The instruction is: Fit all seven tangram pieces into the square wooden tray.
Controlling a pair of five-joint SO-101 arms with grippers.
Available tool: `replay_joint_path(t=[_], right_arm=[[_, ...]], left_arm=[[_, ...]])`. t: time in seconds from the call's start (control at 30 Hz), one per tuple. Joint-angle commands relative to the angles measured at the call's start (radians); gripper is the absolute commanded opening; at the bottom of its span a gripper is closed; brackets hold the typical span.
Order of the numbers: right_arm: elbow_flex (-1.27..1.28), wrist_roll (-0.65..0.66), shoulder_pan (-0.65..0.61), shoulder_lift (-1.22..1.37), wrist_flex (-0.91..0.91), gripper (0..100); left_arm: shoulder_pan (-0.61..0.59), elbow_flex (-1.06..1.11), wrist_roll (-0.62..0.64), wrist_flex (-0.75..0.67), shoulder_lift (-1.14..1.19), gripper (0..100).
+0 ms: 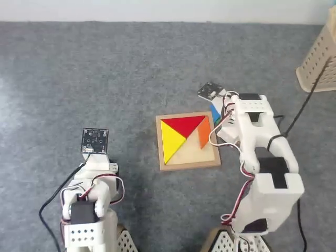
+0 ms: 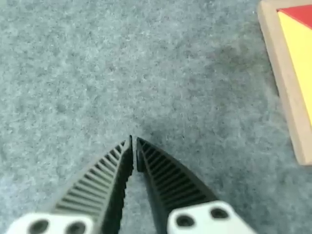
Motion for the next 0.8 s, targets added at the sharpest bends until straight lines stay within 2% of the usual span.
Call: replay_joint_path(t=[0.0,0.2,0.33,0.4,0.53,0.63,0.77], right_arm=[[-0.02,0.014,0.002,-0.082,0.024,15.8],[-0.023,0.015,-0.01,-0.067,0.024,14.3],[-0.025,0.006,0.01,-0.074,0.03,0.0],[-0.025,-0.037,0.018,-0.11,0.035,2.3],[-0.023,-0.13,0.01,-0.242,0.062,0.7],[-0.015,-0.176,-0.053,-0.386,0.105,0.6],[0.058,-0.224,-0.213,-0.598,0.108,0.6]], left_arm=[[0.0,-0.012,0.008,0.002,-0.015,1],[0.0,-0.012,0.008,0.002,-0.015,1],[0.0,-0.012,0.008,0.002,-0.015,1],[0.0,-0.012,0.008,0.002,-0.015,1],[0.0,-0.012,0.008,0.002,-0.015,1],[0.0,-0.012,0.008,0.002,-0.015,1],[0.0,-0.012,0.008,0.002,-0.015,1]])
